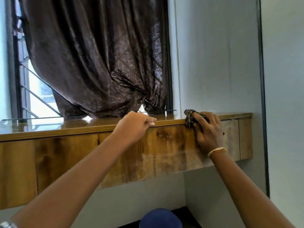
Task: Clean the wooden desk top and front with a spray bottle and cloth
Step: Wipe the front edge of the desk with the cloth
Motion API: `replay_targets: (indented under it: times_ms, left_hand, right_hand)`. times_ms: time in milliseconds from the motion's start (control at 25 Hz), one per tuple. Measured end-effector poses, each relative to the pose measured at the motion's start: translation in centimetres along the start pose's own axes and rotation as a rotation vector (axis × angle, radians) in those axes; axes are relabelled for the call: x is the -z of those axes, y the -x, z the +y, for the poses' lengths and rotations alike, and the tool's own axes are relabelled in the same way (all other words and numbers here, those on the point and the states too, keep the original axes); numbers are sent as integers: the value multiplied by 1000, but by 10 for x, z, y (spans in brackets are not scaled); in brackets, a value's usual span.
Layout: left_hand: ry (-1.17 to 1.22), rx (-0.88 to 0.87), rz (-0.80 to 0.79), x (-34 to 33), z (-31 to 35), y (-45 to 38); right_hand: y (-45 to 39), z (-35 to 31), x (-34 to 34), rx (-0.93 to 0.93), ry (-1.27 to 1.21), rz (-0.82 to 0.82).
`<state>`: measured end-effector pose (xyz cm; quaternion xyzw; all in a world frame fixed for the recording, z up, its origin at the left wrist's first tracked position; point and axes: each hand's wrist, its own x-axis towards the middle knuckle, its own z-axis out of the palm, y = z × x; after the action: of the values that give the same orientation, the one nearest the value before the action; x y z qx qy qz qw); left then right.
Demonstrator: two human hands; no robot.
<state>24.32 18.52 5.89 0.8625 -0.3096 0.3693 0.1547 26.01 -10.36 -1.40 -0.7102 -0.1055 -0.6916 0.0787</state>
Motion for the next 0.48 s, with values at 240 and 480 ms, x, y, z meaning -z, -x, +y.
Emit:
replay_targets:
  times_ms: [240, 480]
  left_hand:
    - [34, -35, -83, 1, 16, -11]
    - [36, -79, -110, -28, 57, -36]
  right_hand:
    - [15, 75, 18, -341, -3, 80]
    - [25, -23, -2, -651, -107, 134]
